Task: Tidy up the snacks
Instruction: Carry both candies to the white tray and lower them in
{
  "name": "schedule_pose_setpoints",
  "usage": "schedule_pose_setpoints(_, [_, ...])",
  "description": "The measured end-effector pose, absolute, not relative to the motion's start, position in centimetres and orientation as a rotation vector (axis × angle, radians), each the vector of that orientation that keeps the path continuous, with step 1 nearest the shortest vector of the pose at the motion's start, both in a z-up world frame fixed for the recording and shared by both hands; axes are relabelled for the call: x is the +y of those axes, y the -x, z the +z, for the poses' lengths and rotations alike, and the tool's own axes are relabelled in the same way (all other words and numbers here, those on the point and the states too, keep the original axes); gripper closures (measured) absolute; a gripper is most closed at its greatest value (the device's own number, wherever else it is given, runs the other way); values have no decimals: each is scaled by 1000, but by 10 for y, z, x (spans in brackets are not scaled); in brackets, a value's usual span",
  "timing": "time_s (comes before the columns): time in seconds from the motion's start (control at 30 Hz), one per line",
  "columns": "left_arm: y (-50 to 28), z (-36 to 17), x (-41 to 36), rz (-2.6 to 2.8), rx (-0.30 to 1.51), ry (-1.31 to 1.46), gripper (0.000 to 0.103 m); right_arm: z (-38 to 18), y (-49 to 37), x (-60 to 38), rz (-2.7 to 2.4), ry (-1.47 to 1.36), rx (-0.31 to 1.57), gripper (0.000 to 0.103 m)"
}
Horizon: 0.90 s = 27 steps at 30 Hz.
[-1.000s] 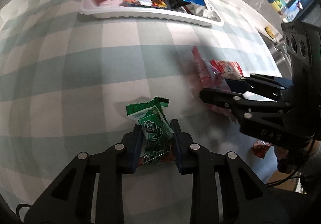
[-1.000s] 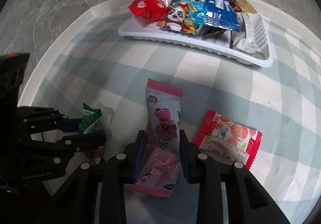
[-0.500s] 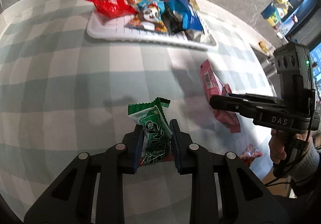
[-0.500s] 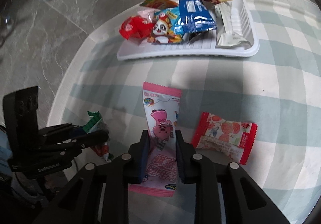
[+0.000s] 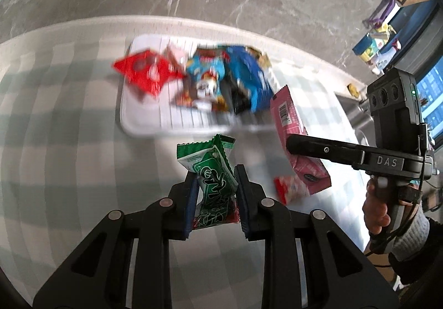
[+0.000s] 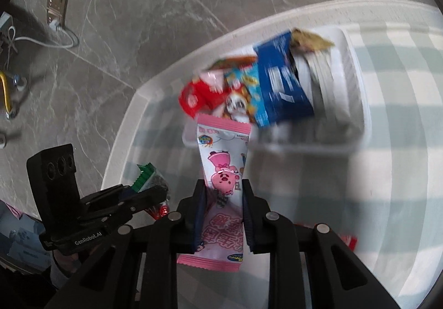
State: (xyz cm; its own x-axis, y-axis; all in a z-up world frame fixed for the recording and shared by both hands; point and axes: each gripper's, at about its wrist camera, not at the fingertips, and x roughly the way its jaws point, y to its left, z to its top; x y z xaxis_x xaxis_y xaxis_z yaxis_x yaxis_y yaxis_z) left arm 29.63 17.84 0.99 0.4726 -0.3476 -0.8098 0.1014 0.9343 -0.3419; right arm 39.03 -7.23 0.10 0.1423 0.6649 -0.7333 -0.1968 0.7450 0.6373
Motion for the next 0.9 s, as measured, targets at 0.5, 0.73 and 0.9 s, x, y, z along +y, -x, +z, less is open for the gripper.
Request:
schedule_pose_setpoints(0.5, [-397,14,179,-278,993,214,79,-6,-470,-38,601,-359,1240,77])
schedule_pose_setpoints(0.73, [-422,0,175,-266,996,185,78,-14,-489,-30,578,-332,1230,77])
schedule_pose_setpoints(0.9, [-429,-10,169,-238,998,135,77,-20,-493,-23,562,-270,1220,70])
